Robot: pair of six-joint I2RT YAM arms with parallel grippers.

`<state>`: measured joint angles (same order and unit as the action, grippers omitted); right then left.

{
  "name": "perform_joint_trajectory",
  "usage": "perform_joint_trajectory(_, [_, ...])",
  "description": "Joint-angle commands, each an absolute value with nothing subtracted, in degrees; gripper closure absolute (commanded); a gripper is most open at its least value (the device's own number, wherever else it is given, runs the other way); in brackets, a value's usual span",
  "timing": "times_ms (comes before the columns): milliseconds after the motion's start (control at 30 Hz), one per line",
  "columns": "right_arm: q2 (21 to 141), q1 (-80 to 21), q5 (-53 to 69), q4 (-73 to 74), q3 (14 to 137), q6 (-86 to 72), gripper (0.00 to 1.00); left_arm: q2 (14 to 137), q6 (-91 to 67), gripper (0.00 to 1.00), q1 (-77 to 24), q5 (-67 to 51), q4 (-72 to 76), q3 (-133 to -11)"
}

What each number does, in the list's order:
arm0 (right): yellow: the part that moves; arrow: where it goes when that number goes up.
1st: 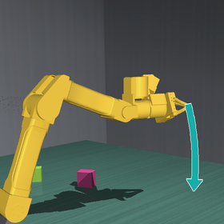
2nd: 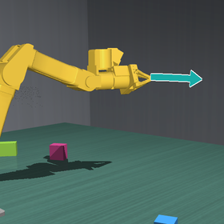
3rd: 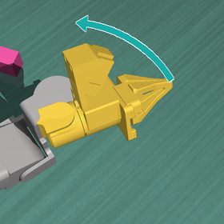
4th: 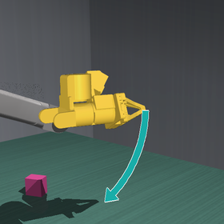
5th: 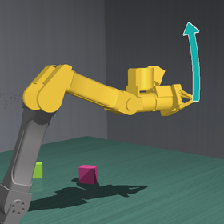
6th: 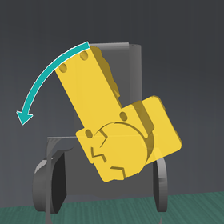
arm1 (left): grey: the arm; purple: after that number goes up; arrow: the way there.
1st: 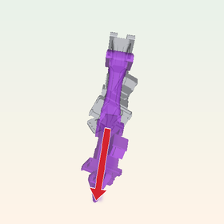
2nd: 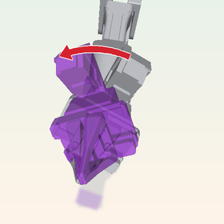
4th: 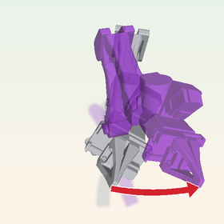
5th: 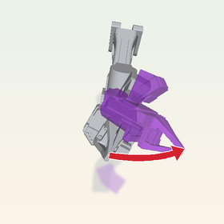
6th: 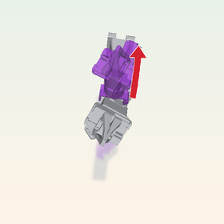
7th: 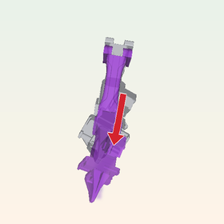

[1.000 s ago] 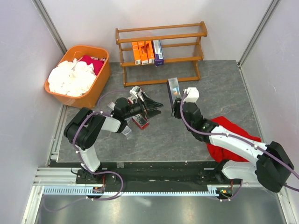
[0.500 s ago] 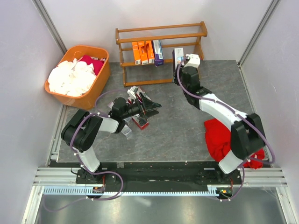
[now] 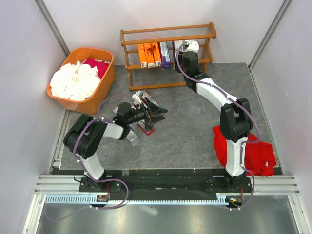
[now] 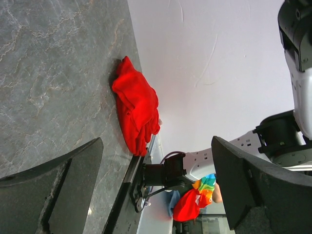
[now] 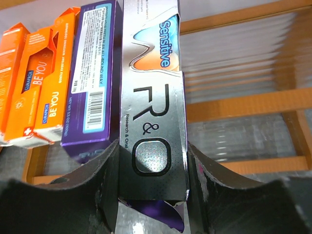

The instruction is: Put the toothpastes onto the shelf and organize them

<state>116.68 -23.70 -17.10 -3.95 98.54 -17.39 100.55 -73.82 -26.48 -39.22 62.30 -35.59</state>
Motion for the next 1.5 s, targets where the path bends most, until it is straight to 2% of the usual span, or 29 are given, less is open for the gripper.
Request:
perform_joint_trajectory(0, [120.4, -23.6, -16.9, -6.2, 105.0, -16.3, 0.55, 99.1, -71.6, 0.00, -26.3, -40.3, 65.1, -35.2])
perform_joint_trajectory(167, [123.2, -23.6, -17.4, -10.5, 105.8, -16.6, 0.53, 99.2, -71.6, 0.00, -26.3, -40.3, 65.7, -35.2])
perform_joint_trajectory(433, [127.1, -23.5, -16.3, -9.7, 112.2, -17.5, 0.51, 99.8, -72.1, 0.00, -26.3, -40.3, 66.9, -34.7])
perform_joint_trajectory(600, [129.1, -23.5, -17.2, -8.9, 114.7, -16.2, 0.47, 99.9, -72.1, 0.00, -26.4, -40.5, 67.3, -34.7])
perform_joint_trajectory(700, [129.2, -23.5, -17.0, -8.4, 114.2, -15.7, 0.33, 100.3, -72.1, 0.00, -26.4, -40.6, 67.3, -34.8])
perform_joint_trajectory(733, [128.5, -23.5, -17.0, -8.8, 113.6, -15.6, 0.23, 100.3, -72.1, 0.00, -26.4, -40.6, 67.3, -34.8])
perform_joint_trajectory(833, [126.2, -23.5, -17.8, -10.6, 109.8, -16.0, 0.07, 100.5, -72.2, 0.00, -26.5, -40.7, 67.7, -34.8])
perform_joint_trajectory(900, [124.8, -23.5, -18.6, -11.4, 106.5, -16.2, 0.02, 100.5, -72.2, 0.00, -26.4, -40.7, 67.9, -34.6])
perform_joint_trajectory(1267, [113.2, -22.9, -20.0, -17.3, 90.8, -17.4, 0.02, 100.7, -70.4, 0.00, -26.4, -41.3, 65.2, -35.9])
perform_joint_trajectory(1467, [107.3, -22.9, -17.8, -18.6, 84.5, -18.6, 0.02, 97.0, -63.6, 0.00, -26.4, -39.5, 52.8, -37.6])
